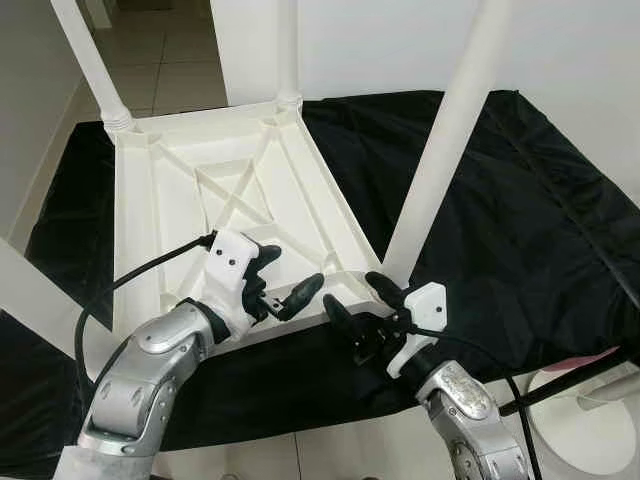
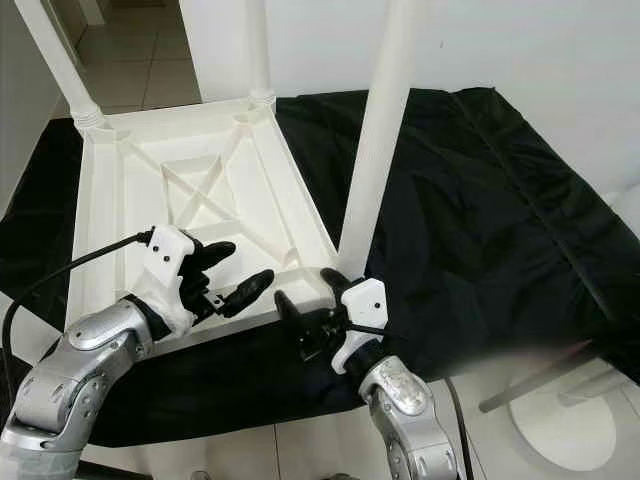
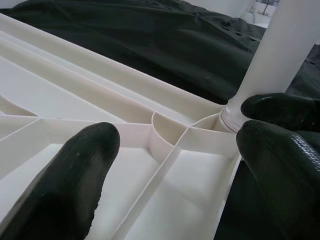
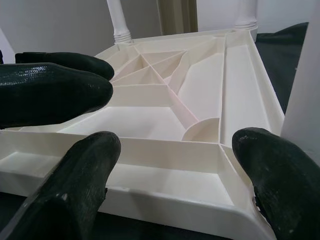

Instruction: Building children table

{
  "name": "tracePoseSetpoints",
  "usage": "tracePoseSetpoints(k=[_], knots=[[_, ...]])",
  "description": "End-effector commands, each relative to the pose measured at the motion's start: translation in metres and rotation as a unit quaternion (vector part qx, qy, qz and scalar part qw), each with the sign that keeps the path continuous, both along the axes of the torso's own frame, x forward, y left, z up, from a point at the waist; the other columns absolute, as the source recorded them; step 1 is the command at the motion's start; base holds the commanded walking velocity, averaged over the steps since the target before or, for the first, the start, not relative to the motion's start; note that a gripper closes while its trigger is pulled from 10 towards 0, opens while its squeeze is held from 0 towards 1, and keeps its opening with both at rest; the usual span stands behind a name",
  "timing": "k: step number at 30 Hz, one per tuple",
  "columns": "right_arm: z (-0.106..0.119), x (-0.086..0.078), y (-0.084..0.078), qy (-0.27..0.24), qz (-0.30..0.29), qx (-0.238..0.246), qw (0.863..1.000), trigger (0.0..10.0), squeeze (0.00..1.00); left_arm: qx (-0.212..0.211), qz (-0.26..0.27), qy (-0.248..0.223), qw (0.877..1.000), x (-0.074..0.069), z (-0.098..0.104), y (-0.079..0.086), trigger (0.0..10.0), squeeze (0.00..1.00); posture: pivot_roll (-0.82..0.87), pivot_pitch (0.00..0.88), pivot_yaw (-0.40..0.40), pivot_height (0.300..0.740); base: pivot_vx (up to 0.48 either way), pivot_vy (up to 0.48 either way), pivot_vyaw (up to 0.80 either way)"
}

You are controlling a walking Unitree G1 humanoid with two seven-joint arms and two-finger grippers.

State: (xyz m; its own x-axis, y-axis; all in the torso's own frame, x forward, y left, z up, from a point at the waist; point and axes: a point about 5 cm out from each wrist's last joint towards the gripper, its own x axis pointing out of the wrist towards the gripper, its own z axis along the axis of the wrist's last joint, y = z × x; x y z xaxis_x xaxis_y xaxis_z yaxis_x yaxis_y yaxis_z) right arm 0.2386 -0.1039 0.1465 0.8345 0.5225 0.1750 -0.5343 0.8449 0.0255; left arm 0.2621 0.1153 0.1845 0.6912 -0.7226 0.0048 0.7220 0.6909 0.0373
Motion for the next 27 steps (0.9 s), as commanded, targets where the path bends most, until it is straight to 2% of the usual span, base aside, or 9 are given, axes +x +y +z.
tracePoseSetpoints(k=[1, 11, 16, 27], knots=[[-0.004, 0.002, -0.001, 0.005, -0.005, -0.006, 1.000, 10.0, 0.00, 0.002, 0.000, 0.007, 1.000, -0.002, -0.001, 0.000, 10.0, 0.00, -0.12, 0.134, 0.022, 0.740, 0.000, 0.000, 0.00], [0.000, 0.009, -0.001, -0.007, -0.019, -0.004, 1.000, 10.0, 0.00, 0.006, -0.021, 0.018, 1.000, -0.004, -0.002, -0.001, 10.0, 0.00, -0.07, 0.133, 0.059, 0.740, 0.000, 0.000, 0.00], [-0.001, 0.012, -0.001, -0.006, -0.029, 0.003, 1.000, 10.0, 0.00, 0.012, -0.054, 0.044, 0.998, -0.016, -0.005, 0.000, 10.0, 0.00, -0.05, 0.133, 0.055, 0.740, 0.000, 0.000, 0.00], [0.002, 0.025, -0.009, -0.015, -0.038, -0.004, 0.999, 10.0, 0.00, 0.010, -0.063, 0.067, 0.996, -0.026, -0.012, 0.003, 10.0, 0.00, -0.03, 0.125, 0.035, 0.740, 0.000, 0.000, 0.00]])
